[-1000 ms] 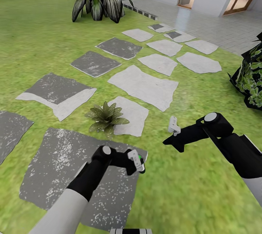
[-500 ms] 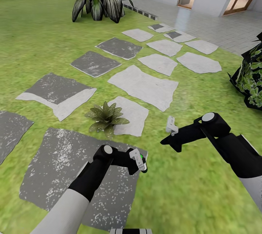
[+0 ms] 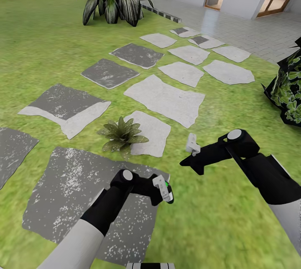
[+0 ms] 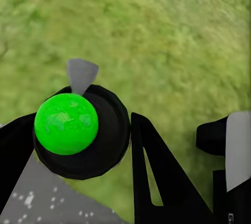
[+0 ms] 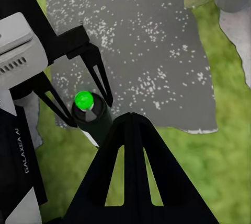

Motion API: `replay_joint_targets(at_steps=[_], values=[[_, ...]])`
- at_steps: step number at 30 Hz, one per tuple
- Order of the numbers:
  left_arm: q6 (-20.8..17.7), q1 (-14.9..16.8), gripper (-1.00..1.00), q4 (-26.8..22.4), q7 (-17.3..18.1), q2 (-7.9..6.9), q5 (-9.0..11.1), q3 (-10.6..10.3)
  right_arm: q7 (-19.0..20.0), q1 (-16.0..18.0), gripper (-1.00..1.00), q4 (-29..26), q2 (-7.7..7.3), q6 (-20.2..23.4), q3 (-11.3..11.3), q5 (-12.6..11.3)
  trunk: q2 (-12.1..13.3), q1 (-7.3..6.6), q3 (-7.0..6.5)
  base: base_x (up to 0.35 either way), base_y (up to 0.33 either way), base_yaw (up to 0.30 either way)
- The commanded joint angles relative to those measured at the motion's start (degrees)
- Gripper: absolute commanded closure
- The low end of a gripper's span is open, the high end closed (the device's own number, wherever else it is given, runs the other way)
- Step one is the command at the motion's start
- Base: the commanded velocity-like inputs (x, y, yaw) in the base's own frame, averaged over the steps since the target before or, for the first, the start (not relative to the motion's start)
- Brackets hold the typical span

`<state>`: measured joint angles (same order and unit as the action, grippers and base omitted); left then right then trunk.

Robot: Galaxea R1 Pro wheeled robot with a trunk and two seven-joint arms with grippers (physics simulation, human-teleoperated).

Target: Pick up the pesticide atomizer in the garden and spray insectifuge to fully cover both potted plants in the garden.

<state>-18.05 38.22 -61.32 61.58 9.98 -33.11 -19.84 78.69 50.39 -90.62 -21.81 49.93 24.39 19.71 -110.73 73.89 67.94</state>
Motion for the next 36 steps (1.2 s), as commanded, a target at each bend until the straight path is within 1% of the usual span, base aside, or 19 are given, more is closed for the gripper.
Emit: replay_joint_targets(at_steps=[1, 6, 8, 16, 23, 32, 34, 36], values=[[-0.6, 0.0, 1.00, -0.1, 0.3, 0.02, 0.0, 0.0, 0.5, 0.1, 1.00, -0.1, 0.06, 0.4, 0.0, 0.5, 0.0, -0.01, 0.04, 0.000, 0.000, 0.000], [-0.6, 0.0, 1.00, -0.1, 0.2, 0.02, 0.2, -0.2, 0.5, 0.1, 1.00, 0.0, 1.35, 0.4, 0.0, 0.6, 0.0, -0.01, 0.04, 0.000, 0.000, 0.000], [-0.6, 0.1, 1.00, -0.2, 0.2, 0.02, 0.2, -0.3, 0.5, 0.1, 1.00, 0.0, 1.55, 0.4, 0.0, 0.6, 0.0, -0.01, 0.04, 0.000, 0.000, 0.000], [-0.7, 0.5, 1.00, -0.4, 0.0, 0.02, 0.2, -0.2, 0.4, 0.1, 1.00, 0.0, 1.73, 0.4, 0.0, 0.6, 0.0, -0.01, 0.04, 0.000, 0.000, 0.000], [-2.8, 0.6, 1.00, -3.5, 0.0, 0.02, 0.2, -0.2, 0.5, 0.1, 1.00, 0.0, 1.69, 0.4, 0.0, 0.6, 0.0, -0.01, 0.04, 0.000, 0.000, 0.000], [-3.1, 0.8, 1.00, -4.0, 0.0, 0.02, 0.3, -0.2, 0.4, 0.1, 1.00, 0.0, 1.75, 0.4, 0.0, 0.6, 0.0, -0.01, 0.04, 0.000, 0.000, 0.000], [-3.1, 0.9, 1.00, -4.0, 0.0, 0.02, 0.9, -0.2, 0.4, 0.1, 1.00, 0.0, 1.76, 0.4, 0.0, 0.6, 0.0, -0.01, 0.04, 0.000, 0.000, 0.000], [-3.1, 1.2, 1.00, -4.0, -0.1, 0.02, 2.7, -0.2, 0.4, 0.1, 1.00, 0.0, 1.77, 0.4, 0.0, 0.6, 0.0, -0.01, 0.04, 0.000, 0.000, 0.000]])
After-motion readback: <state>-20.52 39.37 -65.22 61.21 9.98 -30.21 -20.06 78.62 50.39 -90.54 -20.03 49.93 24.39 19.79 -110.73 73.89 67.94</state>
